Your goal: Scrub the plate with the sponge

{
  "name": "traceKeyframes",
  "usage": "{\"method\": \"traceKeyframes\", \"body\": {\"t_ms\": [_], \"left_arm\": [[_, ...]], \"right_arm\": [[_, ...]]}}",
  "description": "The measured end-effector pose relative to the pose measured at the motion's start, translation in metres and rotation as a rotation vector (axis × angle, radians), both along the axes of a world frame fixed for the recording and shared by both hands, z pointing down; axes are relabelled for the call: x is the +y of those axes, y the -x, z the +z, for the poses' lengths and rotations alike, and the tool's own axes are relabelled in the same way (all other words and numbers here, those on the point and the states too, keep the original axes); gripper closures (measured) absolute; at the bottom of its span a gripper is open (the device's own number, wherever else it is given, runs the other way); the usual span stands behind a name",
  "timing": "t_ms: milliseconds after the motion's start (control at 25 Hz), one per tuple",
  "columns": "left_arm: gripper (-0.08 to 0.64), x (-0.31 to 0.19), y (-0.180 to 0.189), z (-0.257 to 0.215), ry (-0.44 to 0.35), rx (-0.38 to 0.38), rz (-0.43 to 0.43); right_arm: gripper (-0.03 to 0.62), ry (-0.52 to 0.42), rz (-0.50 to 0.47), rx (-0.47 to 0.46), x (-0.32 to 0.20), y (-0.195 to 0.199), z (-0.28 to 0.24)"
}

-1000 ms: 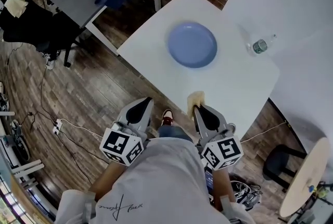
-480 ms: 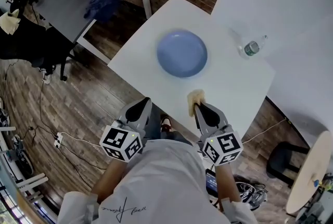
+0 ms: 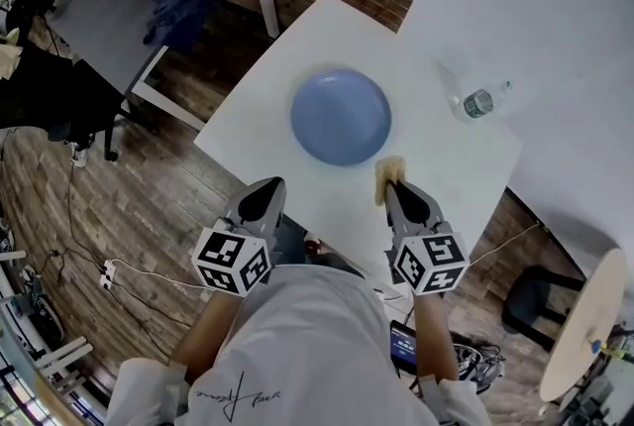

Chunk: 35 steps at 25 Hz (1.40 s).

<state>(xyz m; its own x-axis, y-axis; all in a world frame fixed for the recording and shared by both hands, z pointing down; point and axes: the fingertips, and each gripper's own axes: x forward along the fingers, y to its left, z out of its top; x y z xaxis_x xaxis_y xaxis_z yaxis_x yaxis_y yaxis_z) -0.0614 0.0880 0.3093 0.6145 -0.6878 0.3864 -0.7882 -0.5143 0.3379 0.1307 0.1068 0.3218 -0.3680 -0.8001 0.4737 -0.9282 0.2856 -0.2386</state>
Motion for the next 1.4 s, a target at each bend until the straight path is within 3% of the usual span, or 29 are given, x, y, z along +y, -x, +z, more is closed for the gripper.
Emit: {"method": "traceKeyframes", "body": {"t_ms": [400,600,960,1400], "left_arm": [[0.546,-0.059,-0.009,0.023,0.082,-0.008,0.0],[0.546,-0.079,-0.018,0.04,0.112,-0.047,0.011],[0.544,-0.11,-0.013,0.079,0.19,-0.086,-0.038],[0.476,-0.143,-0.007,0.116,0.269,-0.102,-0.071]], "right_arm": [[0.568,0.066,-0.03,0.075,-0.068,-0.008,0.025],[0.568,0.112,-0.057,0.094,-0.09,-0.006,0.042],[0.568,0.16,-0.077,0.109,-0.123,-0.008,0.062],[0.566,0.202,-0.092,0.113,-0.161,0.002,0.086]]}}
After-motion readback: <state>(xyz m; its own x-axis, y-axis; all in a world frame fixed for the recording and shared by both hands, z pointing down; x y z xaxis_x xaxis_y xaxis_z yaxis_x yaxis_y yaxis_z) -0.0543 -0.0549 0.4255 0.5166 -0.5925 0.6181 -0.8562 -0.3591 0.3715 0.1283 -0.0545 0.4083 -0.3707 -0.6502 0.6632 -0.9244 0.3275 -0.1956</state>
